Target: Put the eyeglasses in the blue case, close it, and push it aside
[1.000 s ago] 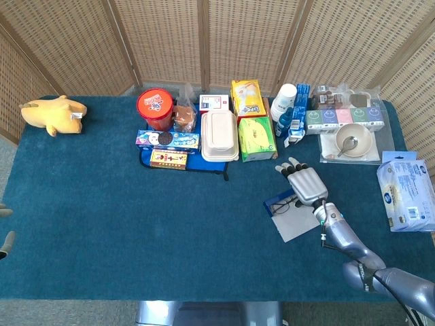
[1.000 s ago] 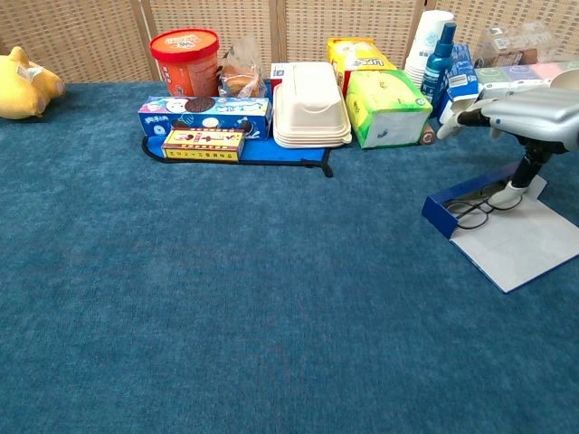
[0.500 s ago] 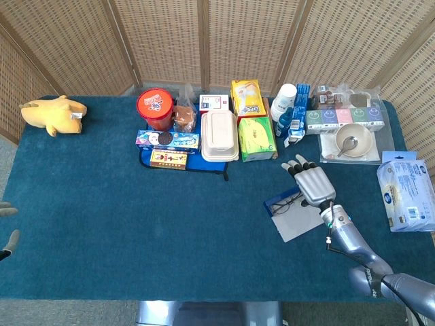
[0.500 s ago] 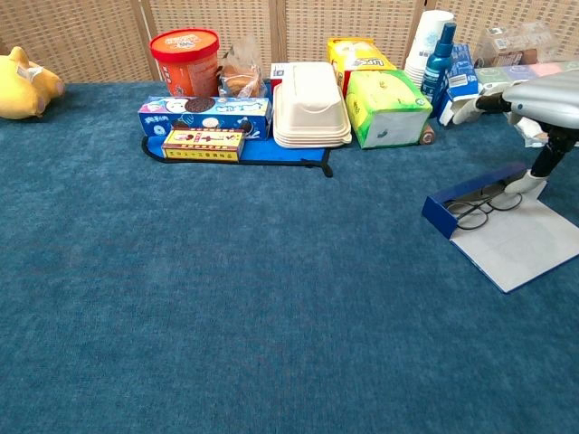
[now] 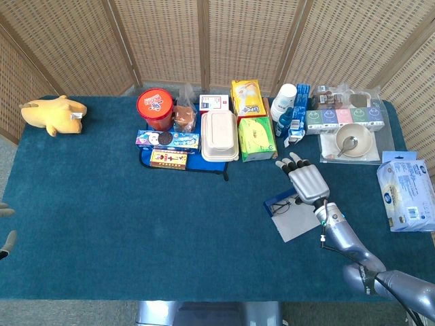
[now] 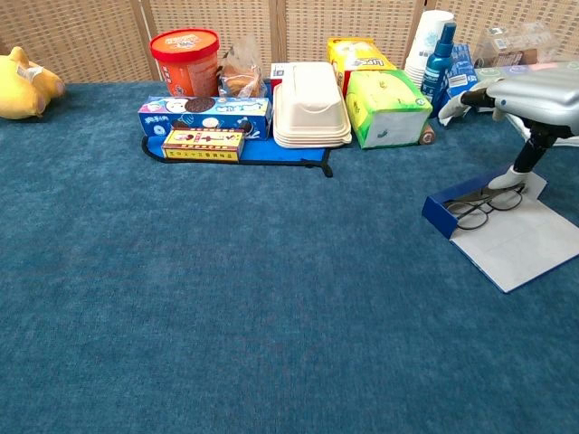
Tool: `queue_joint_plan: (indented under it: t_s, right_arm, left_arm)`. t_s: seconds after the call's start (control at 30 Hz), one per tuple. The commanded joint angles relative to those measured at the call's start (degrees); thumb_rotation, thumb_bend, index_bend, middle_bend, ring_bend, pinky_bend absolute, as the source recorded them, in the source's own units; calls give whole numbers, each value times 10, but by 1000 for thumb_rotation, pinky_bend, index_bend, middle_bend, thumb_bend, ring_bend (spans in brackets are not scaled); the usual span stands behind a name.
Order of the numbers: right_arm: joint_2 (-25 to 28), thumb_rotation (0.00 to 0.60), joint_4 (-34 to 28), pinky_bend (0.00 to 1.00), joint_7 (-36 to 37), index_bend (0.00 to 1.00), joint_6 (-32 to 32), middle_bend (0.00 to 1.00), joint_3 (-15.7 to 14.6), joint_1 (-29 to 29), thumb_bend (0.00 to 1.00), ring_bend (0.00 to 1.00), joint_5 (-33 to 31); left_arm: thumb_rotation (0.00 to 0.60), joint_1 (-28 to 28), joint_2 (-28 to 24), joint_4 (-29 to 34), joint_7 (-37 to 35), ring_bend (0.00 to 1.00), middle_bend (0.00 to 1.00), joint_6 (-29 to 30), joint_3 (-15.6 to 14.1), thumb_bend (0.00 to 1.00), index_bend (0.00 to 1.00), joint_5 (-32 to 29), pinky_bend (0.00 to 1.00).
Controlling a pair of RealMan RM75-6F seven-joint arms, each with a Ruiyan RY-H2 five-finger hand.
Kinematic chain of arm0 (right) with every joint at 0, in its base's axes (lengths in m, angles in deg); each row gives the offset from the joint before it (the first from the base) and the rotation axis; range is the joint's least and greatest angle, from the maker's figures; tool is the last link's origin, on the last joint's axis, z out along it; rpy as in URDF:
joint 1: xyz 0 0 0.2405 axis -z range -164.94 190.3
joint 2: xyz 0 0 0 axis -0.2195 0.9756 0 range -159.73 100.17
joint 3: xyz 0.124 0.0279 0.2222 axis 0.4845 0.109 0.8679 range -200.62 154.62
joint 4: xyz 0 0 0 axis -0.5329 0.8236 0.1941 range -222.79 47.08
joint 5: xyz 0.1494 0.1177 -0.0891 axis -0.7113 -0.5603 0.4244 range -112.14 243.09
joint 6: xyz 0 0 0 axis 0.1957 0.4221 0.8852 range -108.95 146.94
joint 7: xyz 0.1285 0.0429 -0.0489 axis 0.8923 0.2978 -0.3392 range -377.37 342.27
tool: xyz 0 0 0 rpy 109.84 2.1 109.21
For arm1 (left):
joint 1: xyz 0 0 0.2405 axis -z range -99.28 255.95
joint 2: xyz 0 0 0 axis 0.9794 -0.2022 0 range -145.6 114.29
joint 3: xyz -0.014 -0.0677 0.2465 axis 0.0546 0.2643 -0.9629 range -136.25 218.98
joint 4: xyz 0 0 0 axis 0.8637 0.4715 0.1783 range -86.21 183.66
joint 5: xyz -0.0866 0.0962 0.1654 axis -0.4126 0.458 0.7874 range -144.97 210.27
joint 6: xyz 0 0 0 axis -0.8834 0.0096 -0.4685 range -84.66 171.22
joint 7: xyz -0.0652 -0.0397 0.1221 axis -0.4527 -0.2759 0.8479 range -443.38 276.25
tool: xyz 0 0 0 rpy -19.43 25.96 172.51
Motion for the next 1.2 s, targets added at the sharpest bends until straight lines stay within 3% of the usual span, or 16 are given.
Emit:
queue_joint_plan:
  t_s: [0.03,1.2]
  right_arm:
    - [-10,600,11,275,5,156,-1,170,-2,0,100,77,0]
    - [-37,600,53,275,36,155,-5,170,-8,2,100,77,7]
  left_arm:
    - [600,0,0,0,-1,298,309,1,0,340,352,0,238]
    - [600,-4,3,-10,-9,298,309,5,-1,339,353,0,237]
